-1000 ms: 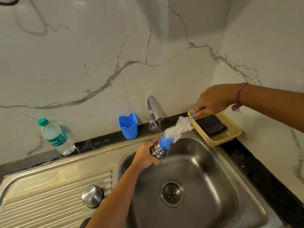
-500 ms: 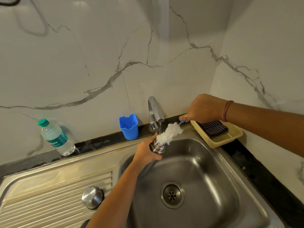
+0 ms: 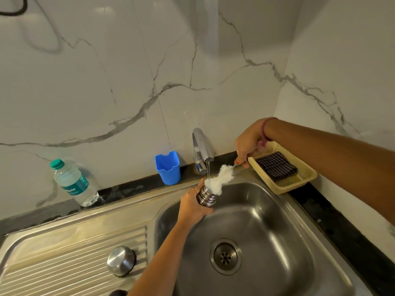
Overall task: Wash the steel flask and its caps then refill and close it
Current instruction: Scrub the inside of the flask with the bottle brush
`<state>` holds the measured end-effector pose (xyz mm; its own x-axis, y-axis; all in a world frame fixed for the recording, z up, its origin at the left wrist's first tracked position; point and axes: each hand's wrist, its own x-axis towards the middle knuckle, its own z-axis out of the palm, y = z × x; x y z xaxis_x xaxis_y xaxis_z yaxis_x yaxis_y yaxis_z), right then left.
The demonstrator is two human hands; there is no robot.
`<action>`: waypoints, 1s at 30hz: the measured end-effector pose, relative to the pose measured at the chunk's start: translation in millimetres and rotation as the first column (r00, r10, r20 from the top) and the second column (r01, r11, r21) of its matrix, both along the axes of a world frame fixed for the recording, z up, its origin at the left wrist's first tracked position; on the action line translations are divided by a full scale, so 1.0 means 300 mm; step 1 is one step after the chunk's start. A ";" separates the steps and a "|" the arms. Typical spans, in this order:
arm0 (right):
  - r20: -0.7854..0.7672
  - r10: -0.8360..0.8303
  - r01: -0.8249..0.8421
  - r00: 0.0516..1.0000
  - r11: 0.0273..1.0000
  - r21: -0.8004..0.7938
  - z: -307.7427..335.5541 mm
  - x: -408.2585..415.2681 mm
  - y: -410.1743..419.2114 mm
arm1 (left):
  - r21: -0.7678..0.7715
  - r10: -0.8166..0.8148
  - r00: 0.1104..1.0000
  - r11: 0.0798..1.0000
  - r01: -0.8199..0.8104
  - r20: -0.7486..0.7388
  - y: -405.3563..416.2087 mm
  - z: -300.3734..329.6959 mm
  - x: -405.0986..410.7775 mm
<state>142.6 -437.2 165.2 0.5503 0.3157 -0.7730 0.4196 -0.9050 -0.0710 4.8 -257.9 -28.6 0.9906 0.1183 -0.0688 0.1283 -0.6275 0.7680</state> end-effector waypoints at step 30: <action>0.539 0.732 -0.690 0.416 0.640 -0.338 -0.025 -0.097 0.017 | -0.026 0.079 0.996 0.997 -0.078 0.032 0.009 -0.032 -0.022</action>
<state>113.4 -431.9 157.9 0.4693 0.7840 -0.4064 0.8407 -0.2558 0.4773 -1.8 -255.2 -38.2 0.9802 0.1941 -0.0403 0.1507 -0.5975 0.7876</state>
